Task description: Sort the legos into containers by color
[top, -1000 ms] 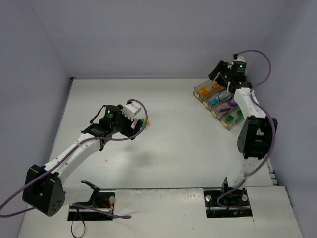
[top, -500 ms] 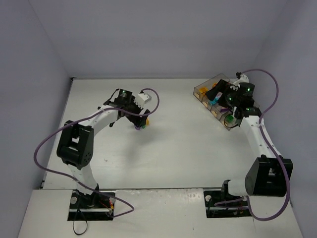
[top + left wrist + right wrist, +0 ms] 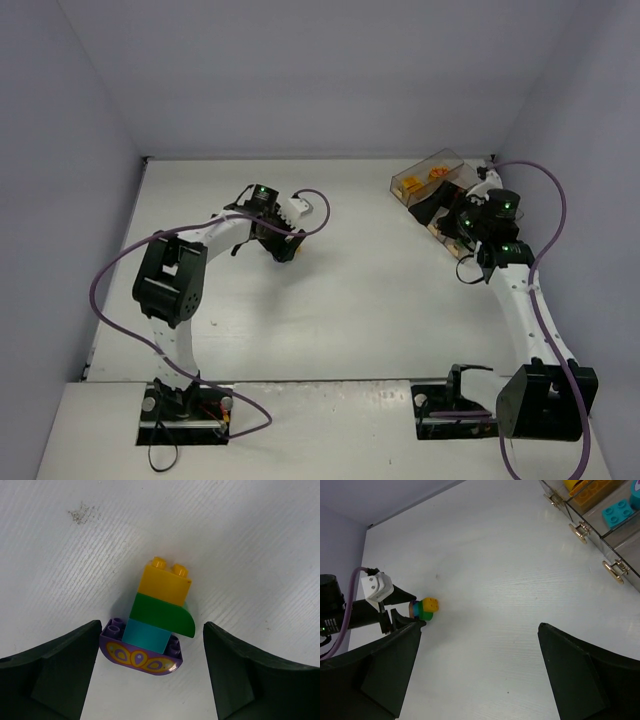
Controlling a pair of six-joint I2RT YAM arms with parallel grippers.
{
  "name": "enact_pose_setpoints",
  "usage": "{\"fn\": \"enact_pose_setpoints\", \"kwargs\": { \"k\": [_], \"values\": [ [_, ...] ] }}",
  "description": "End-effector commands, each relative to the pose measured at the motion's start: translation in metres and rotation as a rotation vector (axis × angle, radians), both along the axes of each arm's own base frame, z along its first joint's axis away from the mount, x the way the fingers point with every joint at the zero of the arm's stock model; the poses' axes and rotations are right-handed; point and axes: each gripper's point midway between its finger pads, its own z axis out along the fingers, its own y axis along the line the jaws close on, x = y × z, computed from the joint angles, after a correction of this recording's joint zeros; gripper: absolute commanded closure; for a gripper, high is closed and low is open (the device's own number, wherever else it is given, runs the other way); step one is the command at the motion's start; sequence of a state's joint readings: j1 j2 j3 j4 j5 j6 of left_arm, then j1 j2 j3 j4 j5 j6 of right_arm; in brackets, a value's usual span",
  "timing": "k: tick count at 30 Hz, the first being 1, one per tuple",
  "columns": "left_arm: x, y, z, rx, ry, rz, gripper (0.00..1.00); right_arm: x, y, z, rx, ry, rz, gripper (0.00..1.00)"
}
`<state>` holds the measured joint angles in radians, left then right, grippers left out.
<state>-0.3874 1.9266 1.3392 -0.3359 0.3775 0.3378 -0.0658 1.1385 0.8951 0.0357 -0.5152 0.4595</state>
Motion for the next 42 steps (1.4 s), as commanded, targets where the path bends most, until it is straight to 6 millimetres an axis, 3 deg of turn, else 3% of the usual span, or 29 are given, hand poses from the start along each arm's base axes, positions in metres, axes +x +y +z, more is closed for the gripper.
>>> {"fn": "enact_pose_setpoints", "kwargs": {
  "k": [1,16,17,20,25,27,28,30,31,32,34,42],
  "values": [
    [0.019,-0.009,0.024,-0.011,-0.106,-0.030,0.25,-0.005,0.008,0.010,0.024,-0.039,0.049,0.00],
    [0.011,-0.012,0.013,0.024,-0.101,-0.086,0.38,-0.014,0.018,-0.001,0.028,-0.013,0.127,0.00],
    [0.011,-0.012,0.011,0.026,-0.095,-0.086,0.40,-0.014,0.020,-0.003,0.030,-0.005,0.133,0.01],
    [0.010,-0.013,0.017,0.015,-0.109,-0.091,0.58,-0.017,0.025,-0.004,0.033,0.005,0.162,0.04],
    [0.005,-0.020,0.060,-0.044,-0.220,-0.108,0.66,-0.023,0.046,0.001,0.032,-0.002,0.223,0.13],
    [0.002,-0.029,0.082,-0.098,-0.289,-0.132,0.66,-0.027,0.062,0.002,0.037,0.002,0.269,0.19],
    [-0.003,-0.031,0.106,-0.131,-0.344,-0.141,0.66,-0.027,0.069,0.005,0.036,-0.003,0.288,0.21],
    [-0.012,-0.034,0.120,-0.174,-0.383,-0.150,0.66,-0.035,0.096,0.005,0.041,0.008,0.364,0.25],
    [-0.021,-0.038,0.141,-0.211,-0.425,-0.167,0.66,-0.031,0.096,0.009,0.041,0.001,0.364,0.26],
    [-0.028,-0.039,0.143,-0.229,-0.425,-0.171,0.66,-0.040,0.119,0.006,0.053,0.023,0.425,0.26],
    [-0.042,-0.045,0.169,-0.284,-0.487,-0.199,0.66,-0.043,0.132,0.008,0.067,0.027,0.459,0.26],
    [-0.093,-0.051,0.198,-0.383,-0.550,-0.248,0.66,-0.055,0.190,0.033,0.098,-0.009,0.581,0.15]
  ]
}}
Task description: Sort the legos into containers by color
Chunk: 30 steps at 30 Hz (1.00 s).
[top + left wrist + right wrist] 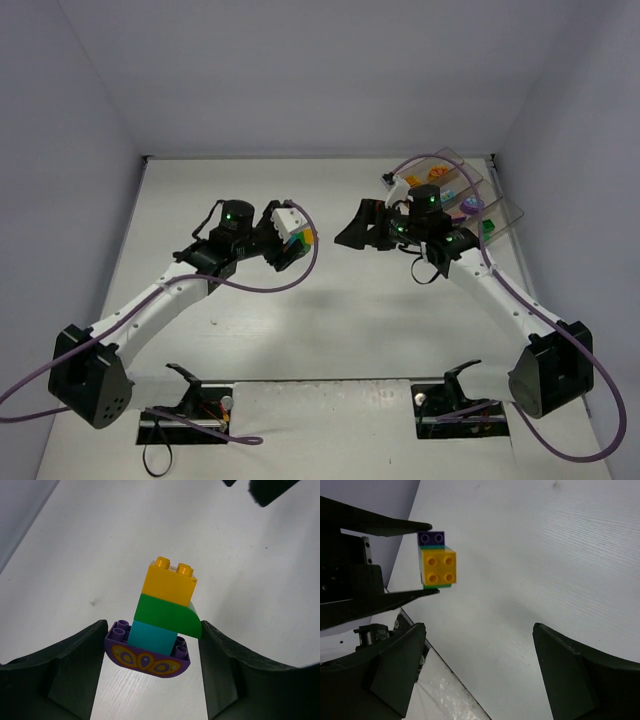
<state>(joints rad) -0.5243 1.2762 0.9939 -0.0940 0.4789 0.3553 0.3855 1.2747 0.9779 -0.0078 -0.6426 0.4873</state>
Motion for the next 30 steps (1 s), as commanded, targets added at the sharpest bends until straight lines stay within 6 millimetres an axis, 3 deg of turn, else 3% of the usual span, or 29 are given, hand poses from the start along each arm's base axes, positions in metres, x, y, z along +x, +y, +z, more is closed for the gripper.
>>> {"fn": "enact_pose_setpoints", "kwargs": {
  "k": [1,6,11,13,22,23,30],
  "values": [
    [-0.011,-0.010,0.032,-0.091,-0.078,-0.042,0.66,0.009,0.026,0.044,0.070,-0.111,0.031,0.15],
    [-0.027,-0.009,0.040,-0.118,-0.089,-0.046,0.66,0.003,0.053,0.051,0.084,-0.123,0.081,0.14],
    [-0.034,-0.008,0.040,-0.128,-0.082,-0.047,0.66,-0.002,0.074,0.042,0.073,-0.107,0.119,0.15],
    [-0.034,-0.009,0.048,-0.151,-0.113,-0.050,0.66,-0.004,0.080,0.038,0.068,-0.099,0.133,0.15],
    [-0.042,-0.010,0.051,-0.169,-0.109,-0.069,0.66,-0.002,0.089,0.029,0.049,-0.102,0.117,0.24],
    [-0.043,-0.009,0.049,-0.166,-0.104,-0.068,0.66,-0.002,0.088,0.029,0.049,-0.103,0.116,0.29],
    [-0.044,-0.008,0.039,-0.148,-0.088,-0.075,0.66,-0.001,0.089,0.038,0.062,-0.130,0.117,0.36]
  ]
}}
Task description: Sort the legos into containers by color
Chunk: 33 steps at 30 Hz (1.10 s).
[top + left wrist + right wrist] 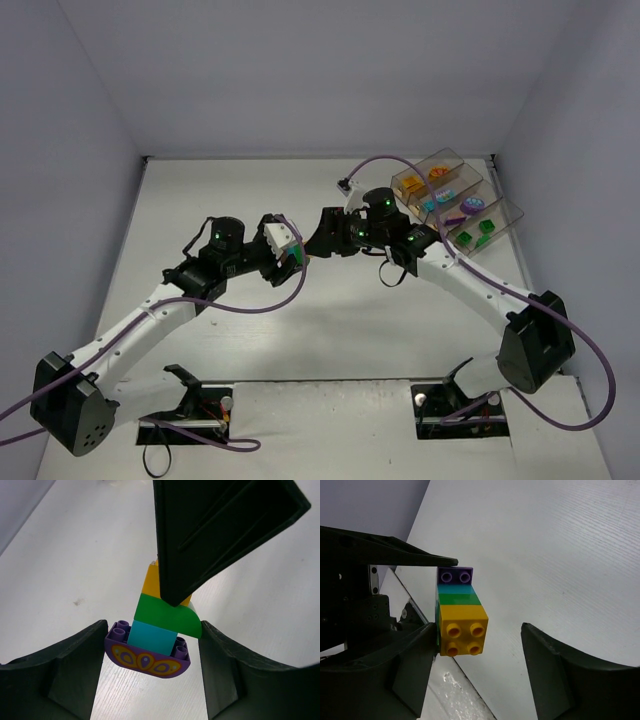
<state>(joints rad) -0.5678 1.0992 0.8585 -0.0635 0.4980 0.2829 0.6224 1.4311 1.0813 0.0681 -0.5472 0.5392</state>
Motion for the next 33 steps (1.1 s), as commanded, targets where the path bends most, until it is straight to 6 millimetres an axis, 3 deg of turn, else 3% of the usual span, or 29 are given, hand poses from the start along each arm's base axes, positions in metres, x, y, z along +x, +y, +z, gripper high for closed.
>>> {"fn": "enact_pose_setpoints", "kwargs": {
  "k": [1,2,3,10,12,13,16,33],
  "values": [
    [0.000,-0.009,0.031,-0.067,-0.086,-0.037,0.66,0.014,0.007,0.044,0.080,-0.127,-0.013,0.40],
    [0.000,-0.009,0.030,-0.066,-0.085,-0.037,0.66,0.014,0.007,0.045,0.082,-0.132,-0.011,0.50],
    [0.000,-0.009,0.030,-0.065,-0.083,-0.037,0.66,0.014,0.007,0.047,0.086,-0.139,-0.011,0.53],
    [0.000,-0.009,0.034,-0.071,-0.094,-0.034,0.66,0.010,0.011,0.045,0.099,-0.125,0.023,0.60],
    [0.000,-0.009,0.033,-0.070,-0.090,-0.034,0.66,0.008,0.013,0.044,0.107,-0.118,0.037,0.76],
    [0.000,-0.009,0.032,-0.070,-0.088,-0.033,0.66,0.007,0.013,0.045,0.112,-0.117,0.040,0.89],
    [-0.001,-0.008,0.026,-0.063,-0.075,-0.033,0.66,0.004,0.013,0.048,0.122,-0.120,0.048,1.00],
    [0.003,-0.002,-0.012,-0.017,-0.015,0.012,0.73,0.002,-0.012,0.050,0.117,-0.135,0.022,1.00]
  ]
}}
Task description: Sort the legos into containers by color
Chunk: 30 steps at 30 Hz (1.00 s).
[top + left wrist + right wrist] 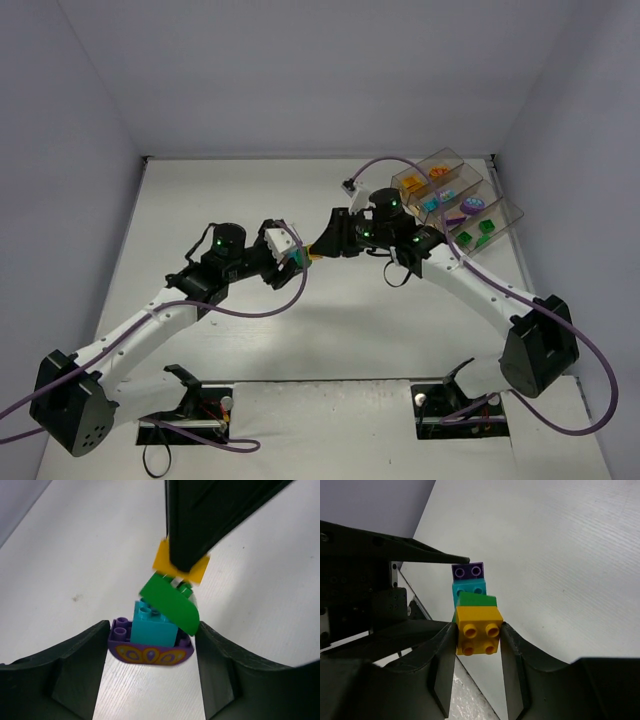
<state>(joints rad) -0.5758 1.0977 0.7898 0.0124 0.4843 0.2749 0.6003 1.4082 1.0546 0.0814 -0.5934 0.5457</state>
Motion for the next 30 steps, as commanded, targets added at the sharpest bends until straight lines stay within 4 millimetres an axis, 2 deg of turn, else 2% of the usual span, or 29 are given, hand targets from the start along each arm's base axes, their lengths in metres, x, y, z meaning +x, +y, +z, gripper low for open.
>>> {"fn": "enact_pose_setpoints", "kwargs": {
  "k": [1,7,11,13,17,20,21,23,24,25,26,27,29,30],
  "values": [
    [0.003,-0.001,0.003,-0.011,-0.010,0.005,0.73,0.009,-0.010,0.048,0.091,-0.145,-0.006,1.00],
    [0.003,-0.001,-0.001,-0.005,-0.004,0.004,0.73,0.021,-0.026,0.049,0.079,-0.156,-0.039,1.00],
    [0.003,-0.001,0.002,-0.011,-0.008,0.003,0.73,0.050,-0.057,0.054,0.068,-0.180,-0.123,1.00],
    [0.003,-0.001,0.000,-0.009,-0.003,0.005,0.73,0.059,-0.066,0.052,0.045,-0.187,-0.145,1.00],
    [0.004,-0.001,-0.005,-0.009,0.017,0.017,0.72,0.091,-0.092,0.042,-0.020,-0.205,-0.247,1.00],
    [0.004,0.000,-0.004,-0.024,0.041,0.042,0.72,0.124,-0.125,0.035,-0.080,-0.216,-0.387,1.00],
    [0.004,0.000,-0.004,-0.036,0.060,0.057,0.72,0.138,-0.141,0.039,-0.103,-0.238,-0.451,1.00],
    [0.006,0.002,-0.003,-0.047,0.071,0.089,0.68,0.165,-0.172,0.031,-0.182,-0.248,-0.592,1.00],
    [0.006,0.004,-0.003,-0.062,0.090,0.111,0.67,0.179,-0.191,0.039,-0.196,-0.269,-0.657,1.00],
    [0.006,0.005,-0.001,-0.075,0.099,0.130,0.66,0.191,-0.203,0.029,-0.224,-0.253,-0.701,1.00],
    [0.005,0.006,-0.001,-0.082,0.110,0.141,0.65,0.202,-0.220,0.029,-0.249,-0.256,-0.774,1.00],
    [0.006,0.008,0.000,-0.096,0.124,0.170,0.59,0.218,-0.240,0.027,-0.264,-0.255,-0.837,1.00],
    [0.006,0.012,-0.001,-0.110,0.146,0.208,0.50,0.235,-0.266,0.025,-0.301,-0.264,-0.937,1.00],
    [0.008,0.016,0.000,-0.127,0.161,0.254,0.41,0.245,-0.275,0.025,-0.307,-0.274,-0.967,1.00]
  ]
}}
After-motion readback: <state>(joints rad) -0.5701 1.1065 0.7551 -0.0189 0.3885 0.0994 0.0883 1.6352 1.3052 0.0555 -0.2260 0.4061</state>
